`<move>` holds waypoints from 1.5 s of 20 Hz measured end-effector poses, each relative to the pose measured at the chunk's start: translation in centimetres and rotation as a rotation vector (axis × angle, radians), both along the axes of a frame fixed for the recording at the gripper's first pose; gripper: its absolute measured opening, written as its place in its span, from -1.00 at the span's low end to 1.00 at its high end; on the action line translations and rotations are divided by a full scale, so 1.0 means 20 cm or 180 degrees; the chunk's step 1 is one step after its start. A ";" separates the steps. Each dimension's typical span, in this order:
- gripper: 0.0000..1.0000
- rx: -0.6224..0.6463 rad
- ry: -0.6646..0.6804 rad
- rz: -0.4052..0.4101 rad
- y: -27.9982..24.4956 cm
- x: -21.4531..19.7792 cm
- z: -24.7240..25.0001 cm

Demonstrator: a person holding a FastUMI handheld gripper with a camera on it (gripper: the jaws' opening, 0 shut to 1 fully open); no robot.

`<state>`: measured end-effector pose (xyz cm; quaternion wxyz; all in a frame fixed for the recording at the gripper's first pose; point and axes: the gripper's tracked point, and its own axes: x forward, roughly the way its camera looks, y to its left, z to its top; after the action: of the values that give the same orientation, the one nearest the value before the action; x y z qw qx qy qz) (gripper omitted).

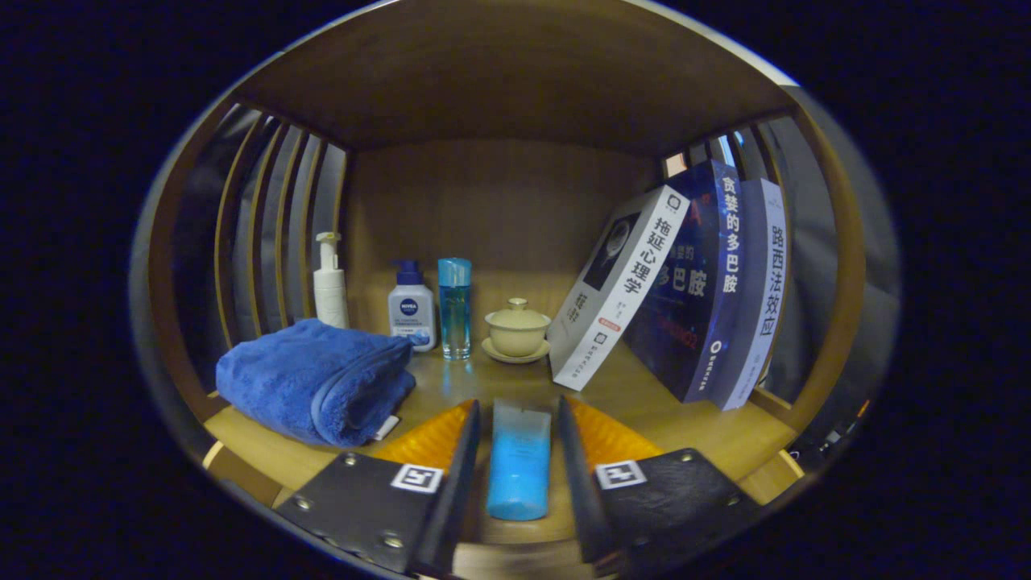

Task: Pull open the drawer, take out the items inside it, and place them on the countertop above the cabinet.

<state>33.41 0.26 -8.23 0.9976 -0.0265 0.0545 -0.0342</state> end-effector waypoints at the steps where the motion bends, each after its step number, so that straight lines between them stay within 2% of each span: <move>1: 0.35 0.0002 -0.0007 -0.0001 -0.01 -0.01 0.01; 2: 0.36 0.0022 0.0014 0.0013 0.00 -0.03 0.02; 6: 0.99 -0.0062 -0.0028 0.0052 -0.01 -0.15 0.08; 12: 0.97 -0.0169 -0.0087 0.0175 0.01 -0.42 0.19; 16: 0.97 -0.0424 -0.0193 0.0287 0.02 -0.66 0.25; 20: 0.97 -0.0298 -0.0210 0.0379 0.05 -0.96 0.24; 25: 0.97 -0.0225 -0.0249 0.0279 -0.01 -1.27 0.24; 30: 0.97 -0.0279 -0.0356 0.0191 -0.06 -1.49 0.14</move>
<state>3.71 -0.94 -5.44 0.9975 -0.0698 -0.0037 -0.0082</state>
